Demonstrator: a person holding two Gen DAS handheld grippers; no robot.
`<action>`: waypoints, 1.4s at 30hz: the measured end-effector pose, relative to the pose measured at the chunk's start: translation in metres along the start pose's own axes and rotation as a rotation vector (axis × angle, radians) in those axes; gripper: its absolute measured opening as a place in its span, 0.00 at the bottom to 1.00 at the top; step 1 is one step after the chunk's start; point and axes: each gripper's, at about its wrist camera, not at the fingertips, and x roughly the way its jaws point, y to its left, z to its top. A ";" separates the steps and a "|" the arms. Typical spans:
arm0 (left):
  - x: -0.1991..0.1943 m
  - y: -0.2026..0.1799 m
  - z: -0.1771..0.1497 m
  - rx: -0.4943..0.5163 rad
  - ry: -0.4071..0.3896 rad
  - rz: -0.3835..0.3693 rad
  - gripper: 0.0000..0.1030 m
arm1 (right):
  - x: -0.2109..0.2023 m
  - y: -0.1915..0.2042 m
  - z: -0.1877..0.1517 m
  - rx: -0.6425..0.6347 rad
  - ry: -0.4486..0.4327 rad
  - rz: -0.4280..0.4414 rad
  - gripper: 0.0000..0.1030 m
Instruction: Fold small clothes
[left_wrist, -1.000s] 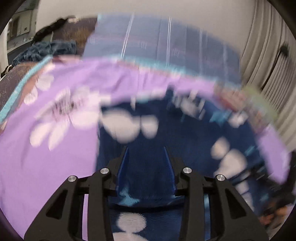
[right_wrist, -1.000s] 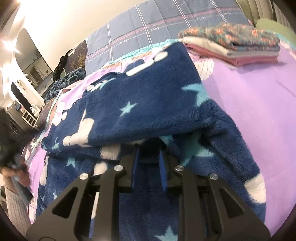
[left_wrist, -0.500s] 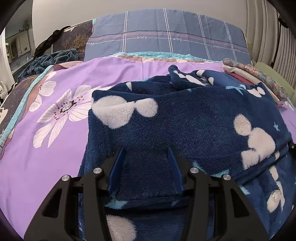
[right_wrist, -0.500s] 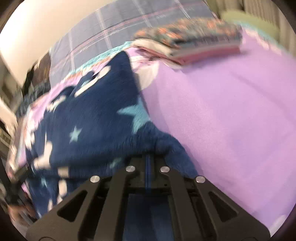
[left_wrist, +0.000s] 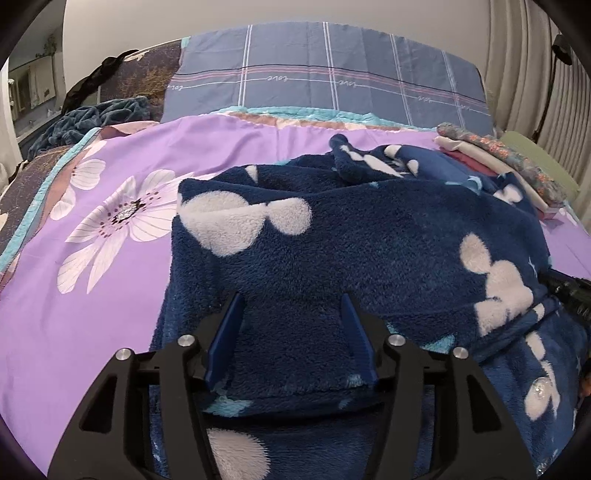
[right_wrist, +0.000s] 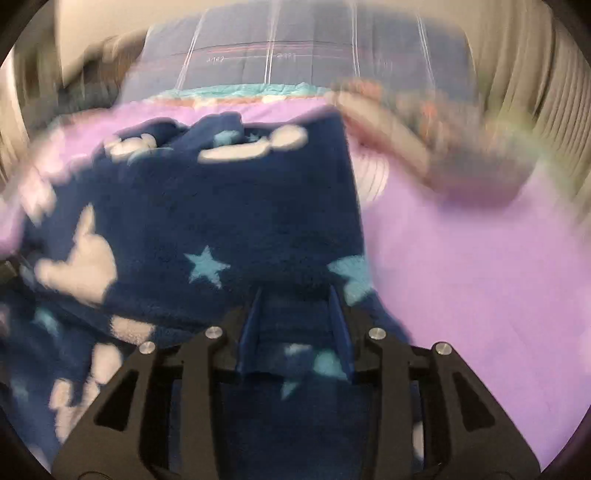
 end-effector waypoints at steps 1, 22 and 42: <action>0.000 0.000 0.000 0.000 0.001 0.000 0.56 | -0.003 0.000 0.001 -0.010 0.012 -0.001 0.33; 0.067 -0.049 0.045 0.008 0.045 -0.164 0.11 | 0.096 -0.031 0.095 0.007 0.036 -0.179 0.41; -0.135 0.025 -0.077 0.079 -0.058 -0.028 0.66 | -0.100 0.018 -0.103 -0.141 0.251 0.535 0.22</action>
